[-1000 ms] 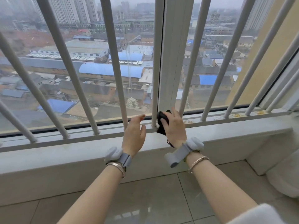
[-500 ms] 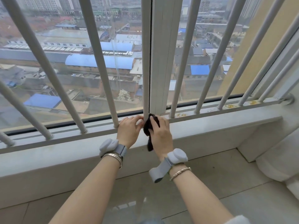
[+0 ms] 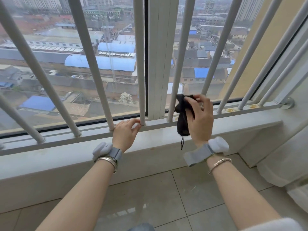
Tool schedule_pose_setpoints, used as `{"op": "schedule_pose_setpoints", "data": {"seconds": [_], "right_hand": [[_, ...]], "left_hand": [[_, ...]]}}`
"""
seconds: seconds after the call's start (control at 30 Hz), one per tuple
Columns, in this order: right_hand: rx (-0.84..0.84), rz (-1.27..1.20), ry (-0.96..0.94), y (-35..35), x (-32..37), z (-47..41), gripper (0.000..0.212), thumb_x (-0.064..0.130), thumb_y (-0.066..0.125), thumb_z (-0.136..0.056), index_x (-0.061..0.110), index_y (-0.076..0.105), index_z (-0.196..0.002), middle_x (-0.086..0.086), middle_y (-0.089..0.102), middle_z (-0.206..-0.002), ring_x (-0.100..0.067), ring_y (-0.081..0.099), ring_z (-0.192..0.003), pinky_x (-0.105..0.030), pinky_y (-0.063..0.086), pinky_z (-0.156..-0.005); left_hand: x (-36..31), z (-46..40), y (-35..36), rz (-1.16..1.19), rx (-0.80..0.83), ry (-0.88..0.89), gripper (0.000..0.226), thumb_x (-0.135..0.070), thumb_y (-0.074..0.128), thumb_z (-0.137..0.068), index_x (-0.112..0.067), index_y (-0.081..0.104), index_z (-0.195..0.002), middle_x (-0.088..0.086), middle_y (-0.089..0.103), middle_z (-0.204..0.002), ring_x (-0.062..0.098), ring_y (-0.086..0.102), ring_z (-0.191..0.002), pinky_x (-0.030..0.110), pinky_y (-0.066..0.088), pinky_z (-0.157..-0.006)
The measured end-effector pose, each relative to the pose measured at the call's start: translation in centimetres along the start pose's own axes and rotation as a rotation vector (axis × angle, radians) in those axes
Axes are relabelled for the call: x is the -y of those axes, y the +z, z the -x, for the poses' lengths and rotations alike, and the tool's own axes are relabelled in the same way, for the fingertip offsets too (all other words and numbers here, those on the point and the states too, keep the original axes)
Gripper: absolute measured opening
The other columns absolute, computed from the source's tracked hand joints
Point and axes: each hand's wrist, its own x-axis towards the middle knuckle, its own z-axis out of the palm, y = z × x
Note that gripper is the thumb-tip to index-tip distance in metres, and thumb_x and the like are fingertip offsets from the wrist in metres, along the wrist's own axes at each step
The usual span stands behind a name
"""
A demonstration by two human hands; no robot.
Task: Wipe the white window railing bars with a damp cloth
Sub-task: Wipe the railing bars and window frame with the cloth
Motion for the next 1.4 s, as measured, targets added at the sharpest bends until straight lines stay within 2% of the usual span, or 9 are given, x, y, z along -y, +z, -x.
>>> {"op": "schedule_pose_setpoints", "data": {"seconds": [0.23,0.37,0.5,0.8,0.9,1.0,1.1,1.3,1.4], "right_hand": [[0.007,-0.247,0.336,4.0,4.3,-1.6,0.037,0.011,0.077,-0.073,0.0,0.053,-0.1,-0.014,0.06,-0.099,-0.026,0.06,-0.091,-0.013,0.041,-0.077],[0.176,-0.117,0.487,4.8,3.6,2.1,0.042,0.018,0.077,-0.076,-0.001,0.05,-0.103,-0.014,0.063,-0.095,-0.033,0.062,-0.086,-0.035,0.049,-0.071],[0.252,-0.091,0.49,4.4,3.0,1.7,0.041,0.018,0.077,-0.076,0.0,0.05,-0.1,-0.013,0.062,-0.091,-0.032,0.061,-0.083,-0.029,0.042,-0.066],[-0.213,-0.333,0.468,3.1,6.4,-5.9,0.04,0.014,0.08,-0.071,0.0,0.049,-0.091,-0.007,0.062,-0.08,-0.018,0.06,-0.072,-0.02,0.046,-0.068],[-0.259,-0.347,0.445,3.8,6.5,-6.0,0.04,0.015,0.079,-0.073,-0.002,0.048,-0.092,-0.01,0.064,-0.081,-0.016,0.061,-0.072,-0.014,0.045,-0.068],[-0.183,-0.308,0.421,4.7,5.4,-3.8,0.038,0.016,0.076,-0.076,-0.003,0.048,-0.095,-0.011,0.065,-0.082,-0.022,0.063,-0.073,-0.011,0.04,-0.065],[-0.004,-0.22,0.435,5.2,3.7,0.4,0.038,0.016,0.074,-0.079,-0.003,0.051,-0.102,-0.012,0.067,-0.084,-0.03,0.065,-0.074,-0.02,0.042,-0.066],[0.233,0.084,0.123,3.6,0.4,3.7,0.026,0.001,0.073,-0.065,0.008,0.069,-0.089,-0.004,0.067,-0.066,-0.025,0.062,-0.05,-0.026,0.048,-0.044],[0.312,0.124,0.076,0.6,-1.8,2.7,0.019,0.005,0.065,-0.071,0.009,0.07,-0.09,-0.006,0.07,-0.083,-0.029,0.065,-0.061,-0.03,0.051,-0.051]], "left_hand": [[0.0,0.0,-0.1,0.007,0.005,-0.009,0.02,-0.028,0.05,-0.093,-0.019,0.063,-0.106,0.005,0.068,-0.095,0.028,0.055,-0.093,0.033,0.034,-0.079],[-0.2,0.0,0.0,0.004,-0.007,0.004,0.02,-0.028,0.05,-0.094,-0.019,0.063,-0.105,0.004,0.068,-0.097,0.026,0.055,-0.093,0.031,0.032,-0.078],[-0.2,0.0,0.0,-0.002,-0.009,0.002,0.021,-0.03,0.05,-0.094,-0.019,0.063,-0.105,0.004,0.068,-0.095,0.026,0.056,-0.093,0.032,0.032,-0.078],[0.2,0.0,0.3,-0.006,-0.018,0.019,0.02,-0.03,0.049,-0.094,-0.021,0.063,-0.105,0.001,0.068,-0.097,0.025,0.056,-0.093,0.031,0.032,-0.079],[0.5,-0.1,0.4,-0.007,-0.013,0.02,0.02,-0.03,0.049,-0.094,-0.021,0.063,-0.104,0.0,0.068,-0.099,0.026,0.056,-0.094,0.033,0.034,-0.082],[0.5,-0.1,0.4,-0.014,-0.018,0.022,0.02,-0.031,0.048,-0.094,-0.021,0.063,-0.105,0.001,0.068,-0.099,0.026,0.056,-0.094,0.032,0.033,-0.081],[0.2,-0.1,0.3,-0.006,-0.007,0.016,0.021,-0.031,0.048,-0.094,-0.02,0.062,-0.105,0.003,0.068,-0.099,0.026,0.055,-0.095,0.031,0.032,-0.081],[-0.1,0.1,0.2,0.017,-0.014,0.008,0.019,-0.028,0.052,-0.093,-0.018,0.064,-0.104,0.006,0.068,-0.096,0.028,0.055,-0.095,0.034,0.036,-0.082],[-0.3,0.4,0.6,0.053,-0.102,0.012,0.016,-0.023,0.058,-0.089,-0.012,0.064,-0.099,0.007,0.066,-0.094,0.028,0.056,-0.091,0.033,0.038,-0.078]]}}
